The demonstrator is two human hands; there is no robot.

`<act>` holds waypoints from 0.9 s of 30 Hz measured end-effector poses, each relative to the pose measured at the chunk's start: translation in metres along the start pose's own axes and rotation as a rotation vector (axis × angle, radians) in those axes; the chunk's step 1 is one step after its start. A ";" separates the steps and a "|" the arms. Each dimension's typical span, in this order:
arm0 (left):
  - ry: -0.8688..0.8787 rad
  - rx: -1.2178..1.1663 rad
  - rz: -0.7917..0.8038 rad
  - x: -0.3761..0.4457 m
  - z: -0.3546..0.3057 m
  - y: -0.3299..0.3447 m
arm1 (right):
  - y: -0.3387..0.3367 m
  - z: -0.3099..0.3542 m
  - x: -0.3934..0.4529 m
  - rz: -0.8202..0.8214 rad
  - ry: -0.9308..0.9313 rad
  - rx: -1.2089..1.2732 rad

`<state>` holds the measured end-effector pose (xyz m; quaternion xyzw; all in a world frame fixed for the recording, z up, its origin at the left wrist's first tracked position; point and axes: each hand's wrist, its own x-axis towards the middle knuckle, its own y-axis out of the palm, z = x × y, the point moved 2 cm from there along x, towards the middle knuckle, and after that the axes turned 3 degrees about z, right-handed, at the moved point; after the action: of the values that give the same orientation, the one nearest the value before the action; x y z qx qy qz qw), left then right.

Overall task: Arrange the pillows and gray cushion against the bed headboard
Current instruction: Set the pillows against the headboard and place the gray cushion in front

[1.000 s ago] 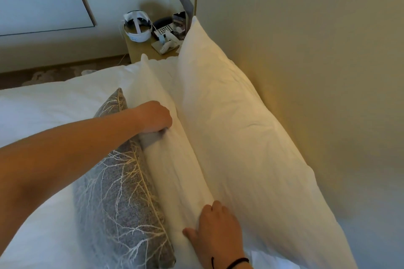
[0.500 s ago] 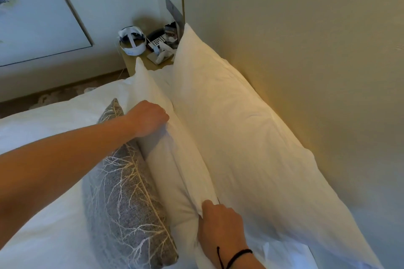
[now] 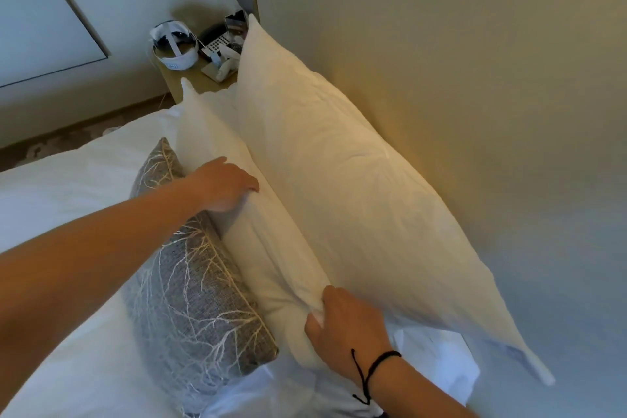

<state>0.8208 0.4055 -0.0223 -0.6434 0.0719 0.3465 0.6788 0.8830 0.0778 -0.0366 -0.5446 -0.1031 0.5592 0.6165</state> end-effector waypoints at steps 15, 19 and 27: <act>0.319 -0.018 -0.203 -0.005 -0.097 -0.025 | 0.021 -0.085 -0.054 0.126 0.515 1.386; 0.242 0.099 -0.491 -0.007 -0.102 -0.029 | 0.013 -0.101 -0.053 -0.123 0.463 1.140; -0.210 0.036 -0.456 -0.023 -0.104 0.005 | 0.019 -0.087 -0.045 -0.066 0.406 0.481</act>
<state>0.8365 0.3006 -0.0306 -0.5914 -0.1399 0.2480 0.7544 0.9204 -0.0110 -0.0630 -0.4802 0.1397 0.4269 0.7535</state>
